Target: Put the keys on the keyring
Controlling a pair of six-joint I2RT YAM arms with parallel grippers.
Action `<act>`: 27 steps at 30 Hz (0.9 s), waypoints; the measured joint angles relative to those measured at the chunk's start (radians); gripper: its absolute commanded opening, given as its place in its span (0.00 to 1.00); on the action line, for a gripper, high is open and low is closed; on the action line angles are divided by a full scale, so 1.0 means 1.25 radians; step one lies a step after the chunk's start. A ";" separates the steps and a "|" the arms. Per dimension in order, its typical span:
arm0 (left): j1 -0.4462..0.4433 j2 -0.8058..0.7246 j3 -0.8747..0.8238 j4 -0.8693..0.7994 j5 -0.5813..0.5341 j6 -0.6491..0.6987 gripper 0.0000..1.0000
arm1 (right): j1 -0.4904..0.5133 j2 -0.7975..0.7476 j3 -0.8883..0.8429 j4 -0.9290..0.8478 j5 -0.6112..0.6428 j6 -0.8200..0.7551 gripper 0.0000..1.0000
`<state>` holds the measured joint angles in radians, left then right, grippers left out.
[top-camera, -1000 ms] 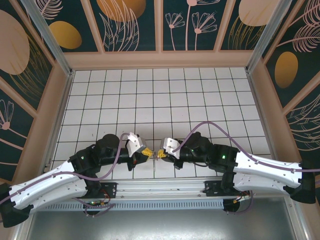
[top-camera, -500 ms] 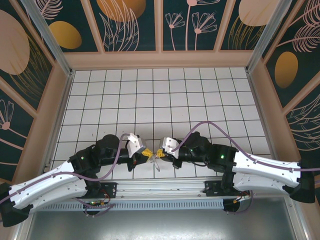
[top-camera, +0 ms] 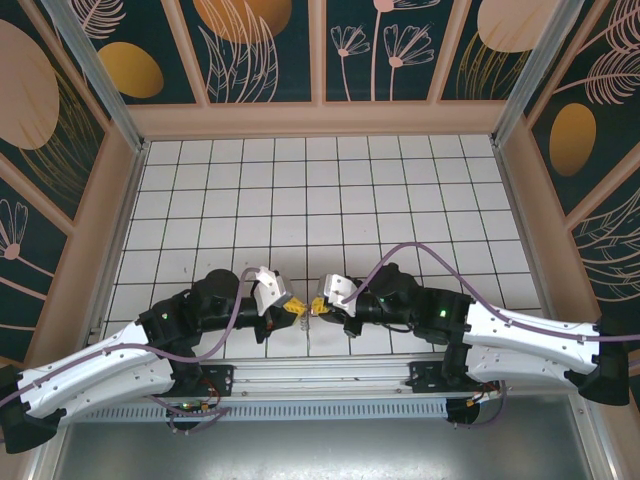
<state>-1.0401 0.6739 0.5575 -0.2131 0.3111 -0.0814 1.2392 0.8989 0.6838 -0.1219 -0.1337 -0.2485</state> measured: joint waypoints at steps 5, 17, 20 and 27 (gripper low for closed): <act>-0.001 0.000 0.000 0.000 -0.003 0.000 0.00 | 0.001 0.001 0.000 0.002 -0.002 0.000 0.00; -0.005 -0.002 0.000 -0.001 -0.002 0.000 0.00 | 0.004 0.001 -0.001 0.002 -0.008 -0.004 0.00; -0.005 -0.008 0.000 -0.002 0.001 0.000 0.00 | 0.013 0.001 -0.009 0.005 -0.006 -0.010 0.00; -0.005 -0.011 0.000 -0.007 0.006 -0.001 0.00 | 0.027 0.001 -0.010 0.005 0.010 -0.028 0.00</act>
<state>-1.0470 0.6605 0.5575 -0.2222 0.3183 -0.0822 1.2728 0.9005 0.6708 -0.1154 -0.1207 -0.2832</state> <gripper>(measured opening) 0.063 0.046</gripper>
